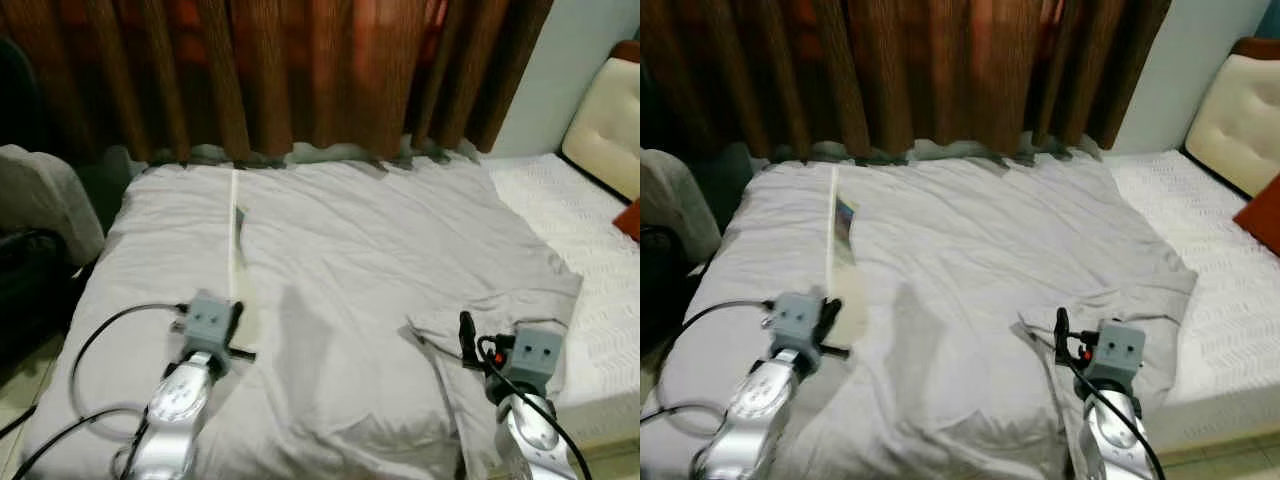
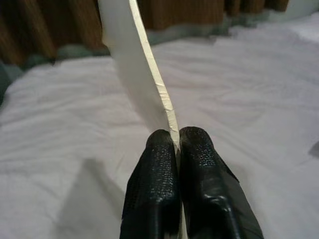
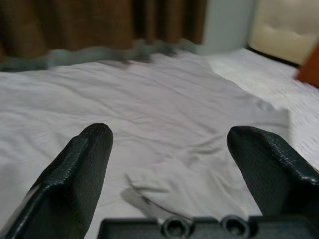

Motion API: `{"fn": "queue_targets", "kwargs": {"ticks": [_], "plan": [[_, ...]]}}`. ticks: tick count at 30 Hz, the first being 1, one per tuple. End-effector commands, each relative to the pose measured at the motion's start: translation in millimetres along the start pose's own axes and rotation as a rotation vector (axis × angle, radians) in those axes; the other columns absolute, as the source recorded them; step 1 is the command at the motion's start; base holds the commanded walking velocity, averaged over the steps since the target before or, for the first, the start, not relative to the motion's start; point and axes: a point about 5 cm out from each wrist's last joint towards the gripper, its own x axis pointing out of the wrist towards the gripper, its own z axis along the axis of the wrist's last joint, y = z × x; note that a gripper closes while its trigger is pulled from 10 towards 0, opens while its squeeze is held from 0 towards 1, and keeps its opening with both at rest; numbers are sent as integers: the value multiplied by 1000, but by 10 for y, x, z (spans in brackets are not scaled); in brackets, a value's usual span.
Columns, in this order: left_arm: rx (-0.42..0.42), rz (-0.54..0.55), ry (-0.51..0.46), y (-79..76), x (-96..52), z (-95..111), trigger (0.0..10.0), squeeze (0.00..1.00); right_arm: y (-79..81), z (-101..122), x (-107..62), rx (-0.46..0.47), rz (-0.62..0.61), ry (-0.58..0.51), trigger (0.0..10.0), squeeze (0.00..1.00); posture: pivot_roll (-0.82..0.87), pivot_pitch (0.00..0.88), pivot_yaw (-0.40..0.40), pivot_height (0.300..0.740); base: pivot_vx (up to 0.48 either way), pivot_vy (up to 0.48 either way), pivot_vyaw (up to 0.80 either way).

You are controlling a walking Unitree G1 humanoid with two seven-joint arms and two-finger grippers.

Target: Clean up the room

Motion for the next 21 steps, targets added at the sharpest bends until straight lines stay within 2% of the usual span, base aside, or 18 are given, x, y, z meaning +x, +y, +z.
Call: {"fn": "queue_targets", "kwargs": {"ticks": [1,4,9,16,21], "plan": [[29,15,-24,19,20,23,10000,0,117,59,89,-21,47,-18,10000,0,-5,0,0,740,300,-371,0],[23,10,-10,-5,45,5,10000,0,147,60,120,-20,49,-17,10000,0,-19,0,10,740,300,-371,0],[5,-4,52,-87,68,-118,10000,0,89,14,153,-18,36,-12,10000,0,-46,0,25,740,300,-371,0],[22,-14,51,-160,123,-138,10000,0,32,-71,68,-32,34,12,10000,0,-63,0,21,740,305,-368,0],[-5,-10,49,-186,122,-142,10000,0,17,-144,2,-40,49,32,10000,0,-71,0,16,740,309,-363,0]]}}
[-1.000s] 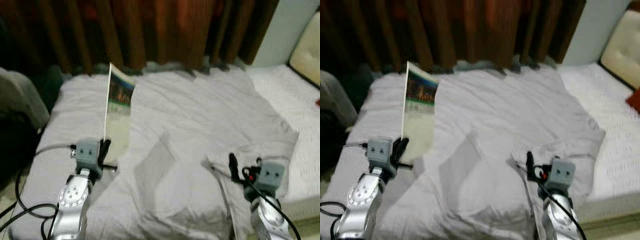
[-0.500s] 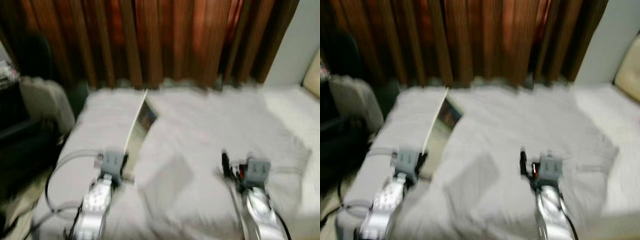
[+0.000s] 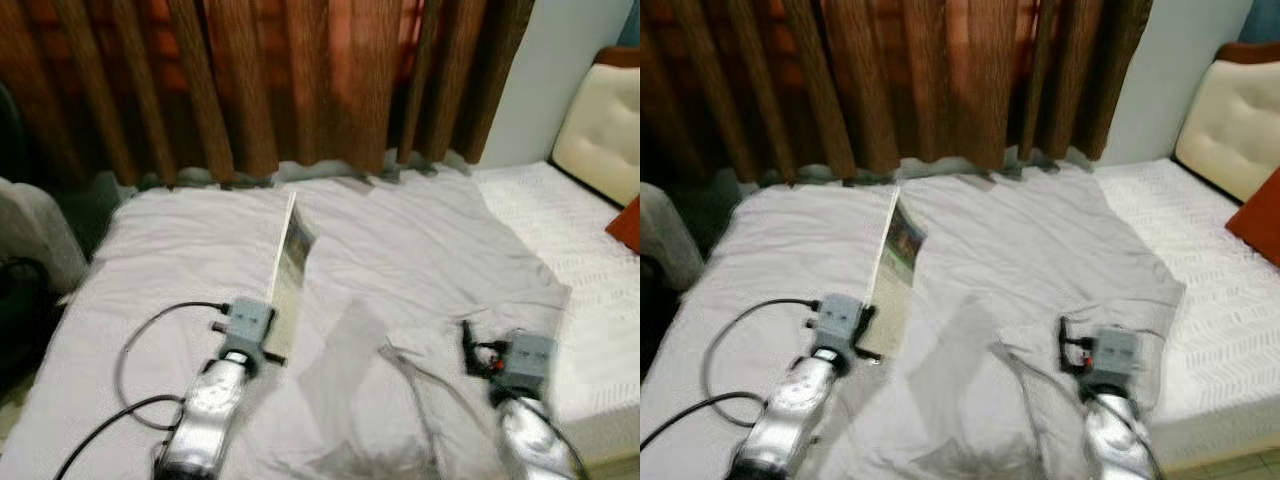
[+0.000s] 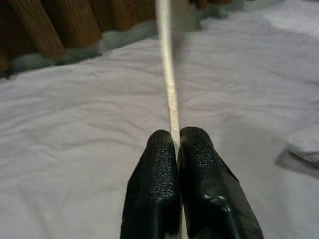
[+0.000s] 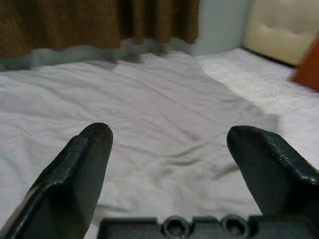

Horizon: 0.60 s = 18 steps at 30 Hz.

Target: Clean up the room

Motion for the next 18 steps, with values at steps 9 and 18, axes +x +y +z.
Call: {"fn": "queue_targets", "kwargs": {"ticks": [9,18], "plan": [[-21,-15,-66,-161,-7,86,10000,0,-111,-64,-65,-32,25,27,10000,0,-62,0,-2,740,303,-368,618],[-7,-21,-76,-162,-19,90,10000,0,-81,-57,-35,-22,50,28,10000,0,-54,0,-5,740,269,-394,428]]}}
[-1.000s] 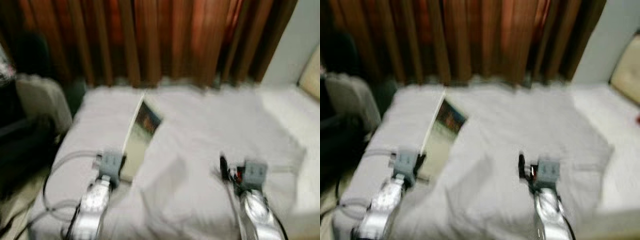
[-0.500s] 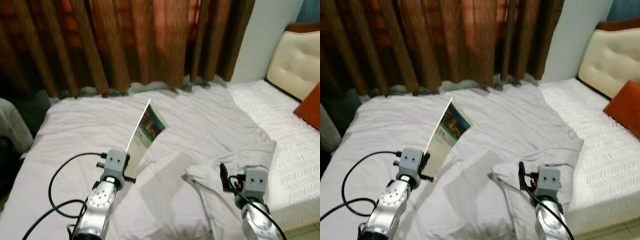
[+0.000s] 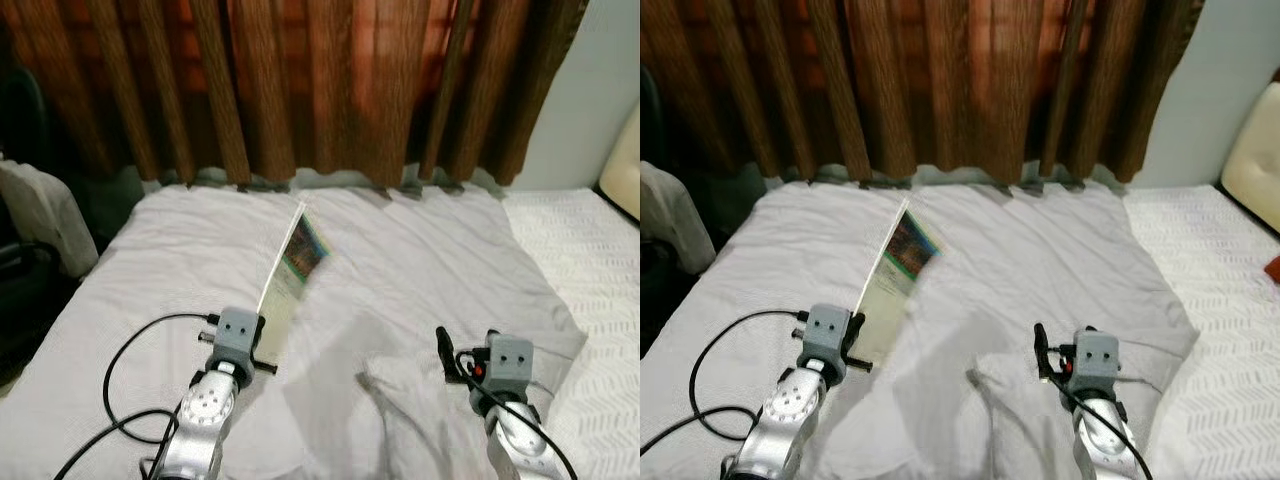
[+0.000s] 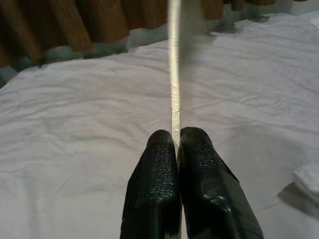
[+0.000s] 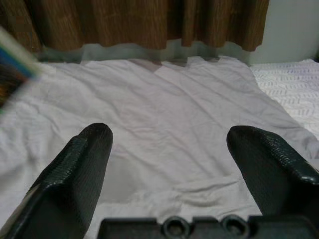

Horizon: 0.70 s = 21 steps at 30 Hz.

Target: Clean up the room

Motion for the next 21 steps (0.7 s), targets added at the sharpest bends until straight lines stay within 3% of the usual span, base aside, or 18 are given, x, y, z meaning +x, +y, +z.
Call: {"fn": "queue_targets", "kwargs": {"ticks": [1,6,10,15,21], "plan": [[14,-30,-72,-89,34,151,10000,0,-64,-24,-9,5,-19,11,10000,0,-52,0,-3,740,266,-398,0],[2,-61,-79,-91,18,144,10000,0,-43,-43,-12,5,-11,17,10000,0,-53,0,-2,740,265,-397,0],[-90,-71,-99,-82,20,174,10000,0,-47,-55,-16,5,-8,22,10000,0,-55,0,0,740,161,-176,0],[-22,-83,-107,-90,21,191,10000,0,-48,-60,-18,5,-7,24,10000,0,-56,0,0,740,0,0,0],[-21,-136,-139,-158,-6,223,10000,0,-47,-68,-21,7,-4,23,10000,0,-57,0,4,740,0,-467,0]]}}
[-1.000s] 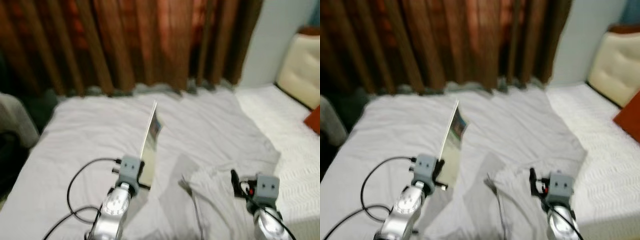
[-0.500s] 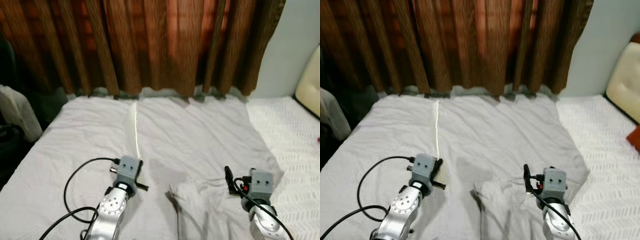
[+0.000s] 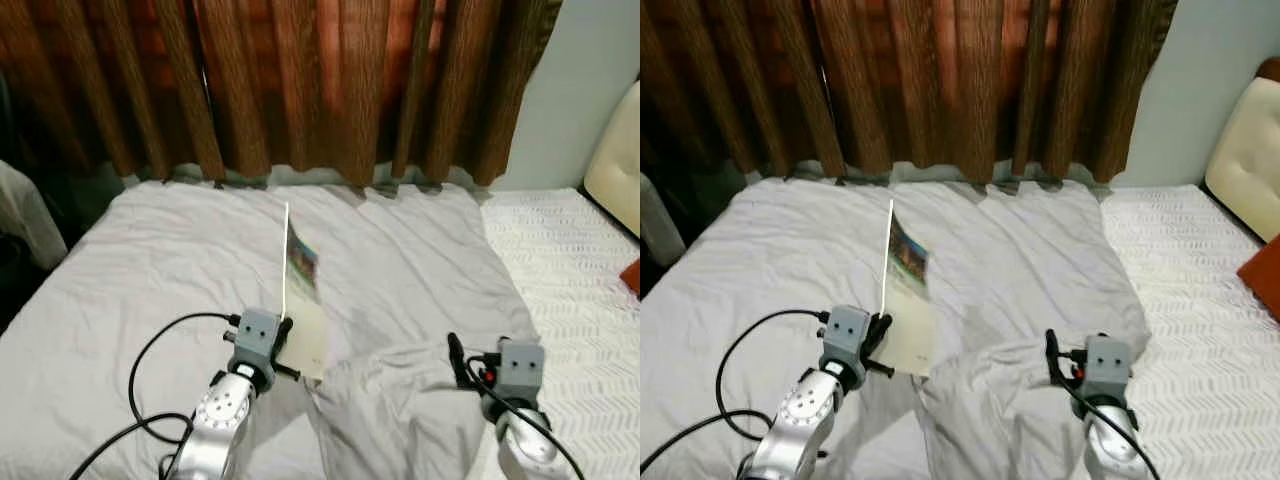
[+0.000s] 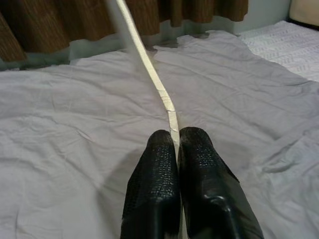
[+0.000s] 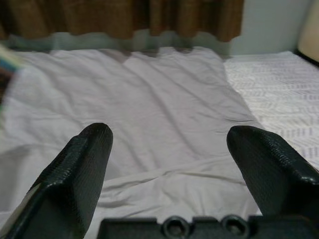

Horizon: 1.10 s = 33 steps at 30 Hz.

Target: Clean up the room

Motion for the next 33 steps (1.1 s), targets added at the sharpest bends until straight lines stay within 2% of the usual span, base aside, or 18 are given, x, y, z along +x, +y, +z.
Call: {"fn": "queue_targets", "kwargs": {"ticks": [1,8,12,25,33], "plan": [[29,-16,-98,8,15,183,10000,0,34,3,17,12,12,-4,10000,0,-58,0,5,740,0,-465,0],[47,-32,-100,17,34,191,10000,0,29,1,16,6,17,-5,10000,0,-61,0,4,740,0,-461,0],[57,-11,-83,111,60,180,10000,0,4,2,-8,5,18,-11,10000,0,-65,0,-1,740,0,-442,0],[77,4,-73,183,105,179,10000,0,14,-8,-6,-4,29,-8,10000,0,-66,0,-2,740,0,-431,0],[75,25,-56,283,130,172,10000,0,31,-7,-3,1,26,-10,10000,0,-73,0,9,740,253,-405,0]]}}
